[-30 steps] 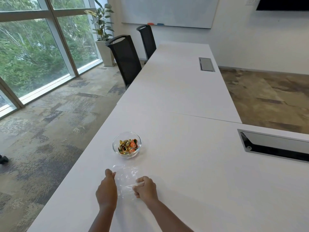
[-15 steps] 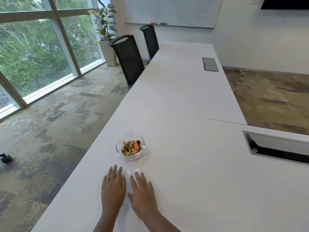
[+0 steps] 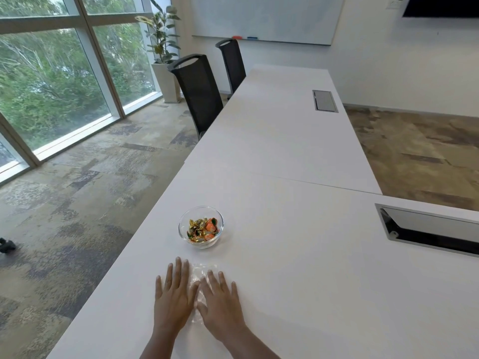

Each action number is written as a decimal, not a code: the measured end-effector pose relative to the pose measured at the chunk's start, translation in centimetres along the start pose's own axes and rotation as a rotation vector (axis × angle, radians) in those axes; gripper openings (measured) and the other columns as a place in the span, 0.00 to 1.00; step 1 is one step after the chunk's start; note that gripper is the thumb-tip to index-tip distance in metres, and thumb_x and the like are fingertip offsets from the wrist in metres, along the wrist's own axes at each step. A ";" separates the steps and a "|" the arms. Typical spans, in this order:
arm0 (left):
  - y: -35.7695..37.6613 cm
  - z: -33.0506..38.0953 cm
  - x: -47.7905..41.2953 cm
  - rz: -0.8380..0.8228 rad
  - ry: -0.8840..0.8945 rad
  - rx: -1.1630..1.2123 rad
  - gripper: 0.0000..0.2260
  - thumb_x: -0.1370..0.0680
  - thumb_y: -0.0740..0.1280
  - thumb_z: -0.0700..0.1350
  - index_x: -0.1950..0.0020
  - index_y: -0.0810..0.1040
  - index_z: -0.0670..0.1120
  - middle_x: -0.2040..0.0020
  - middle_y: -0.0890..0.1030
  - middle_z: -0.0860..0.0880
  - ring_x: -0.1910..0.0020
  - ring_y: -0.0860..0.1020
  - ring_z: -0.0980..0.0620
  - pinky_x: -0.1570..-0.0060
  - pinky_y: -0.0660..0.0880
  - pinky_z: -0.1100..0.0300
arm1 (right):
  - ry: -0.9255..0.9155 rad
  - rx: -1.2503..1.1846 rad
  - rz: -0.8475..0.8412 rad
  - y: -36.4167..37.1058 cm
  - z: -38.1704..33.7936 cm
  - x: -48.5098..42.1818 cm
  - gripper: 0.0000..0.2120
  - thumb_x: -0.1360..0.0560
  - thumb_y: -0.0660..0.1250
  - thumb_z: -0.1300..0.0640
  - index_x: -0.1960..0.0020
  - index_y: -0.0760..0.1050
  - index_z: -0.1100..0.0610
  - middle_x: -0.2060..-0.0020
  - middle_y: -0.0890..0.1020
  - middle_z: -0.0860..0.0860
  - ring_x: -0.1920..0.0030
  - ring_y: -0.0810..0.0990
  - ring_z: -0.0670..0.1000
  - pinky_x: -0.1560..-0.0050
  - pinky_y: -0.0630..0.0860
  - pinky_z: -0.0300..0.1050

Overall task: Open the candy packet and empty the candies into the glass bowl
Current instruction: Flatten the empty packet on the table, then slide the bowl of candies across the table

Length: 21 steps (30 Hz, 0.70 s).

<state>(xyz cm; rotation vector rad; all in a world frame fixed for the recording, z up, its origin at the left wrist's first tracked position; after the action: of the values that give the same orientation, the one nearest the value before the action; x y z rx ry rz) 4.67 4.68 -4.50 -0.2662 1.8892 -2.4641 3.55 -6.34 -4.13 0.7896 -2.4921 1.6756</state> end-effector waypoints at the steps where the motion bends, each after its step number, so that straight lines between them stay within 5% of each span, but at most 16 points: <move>1: -0.5 0.1 -0.2 0.025 -0.012 0.031 0.53 0.43 0.15 0.69 0.25 0.45 0.47 0.23 0.45 0.46 0.23 0.47 0.46 0.25 0.46 0.48 | 0.021 -0.068 0.054 -0.5 0.3 -0.3 0.25 0.19 0.49 0.50 0.24 0.50 0.52 0.22 0.49 0.51 0.22 0.45 0.52 0.24 0.47 0.55; 4: -2.3 0.4 -1.8 0.134 -0.085 0.217 0.31 0.23 0.38 0.62 0.25 0.46 0.45 0.22 0.47 0.46 0.23 0.47 0.48 0.25 0.46 0.47 | 0.094 -0.335 0.209 -3.2 1.0 -1.4 0.23 0.19 0.51 0.51 0.25 0.55 0.52 0.23 0.54 0.51 0.23 0.52 0.49 0.25 0.56 0.45; 6: -3.7 0.3 -3.7 0.214 -0.164 0.470 0.26 0.19 0.50 0.51 0.25 0.48 0.43 0.22 0.49 0.44 0.23 0.47 0.48 0.25 0.45 0.48 | 0.158 -0.526 0.276 -5.1 1.7 -2.3 0.24 0.19 0.52 0.52 0.25 0.55 0.54 0.24 0.57 0.52 0.24 0.56 0.49 0.26 0.58 0.43; 12: -4.9 0.3 -7.9 0.096 -0.522 1.343 0.26 0.19 0.45 0.56 0.25 0.53 0.43 0.22 0.54 0.45 0.24 0.52 0.48 0.25 0.48 0.52 | 0.387 -1.109 0.241 -8.8 2.7 -5.4 0.27 0.19 0.48 0.46 0.24 0.51 0.56 0.23 0.56 0.55 0.24 0.56 0.54 0.25 0.55 0.49; 16: -3.7 0.5 -9.1 -0.042 -0.652 1.508 0.28 0.20 0.45 0.58 0.25 0.53 0.41 0.23 0.56 0.45 0.24 0.53 0.48 0.25 0.49 0.52 | 0.478 -1.384 0.168 -9.0 2.8 -6.7 0.28 0.20 0.46 0.43 0.24 0.50 0.53 0.23 0.55 0.52 0.24 0.56 0.54 0.25 0.58 0.55; 21: -3.3 1.4 -9.4 -0.037 -0.626 1.642 0.23 0.18 0.48 0.52 0.27 0.59 0.40 0.26 0.63 0.43 0.27 0.63 0.46 0.27 0.58 0.53 | 0.468 -1.618 0.115 -9.1 2.2 -8.1 0.25 0.19 0.46 0.47 0.25 0.56 0.57 0.27 0.65 0.55 0.29 0.66 0.55 0.35 0.67 0.47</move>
<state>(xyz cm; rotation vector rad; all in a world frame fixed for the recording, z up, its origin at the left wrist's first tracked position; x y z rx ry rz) 14.42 5.42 -2.07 -0.7511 -0.5156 -2.5330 15.05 -7.71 0.24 0.0084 -2.4255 -0.4252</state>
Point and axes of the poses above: each hand's wrist, its own x-axis away from the middle knuckle, its own y-axis out of the palm, z = x × y, the point moved 5 cm from there along -x, towards the middle knuckle
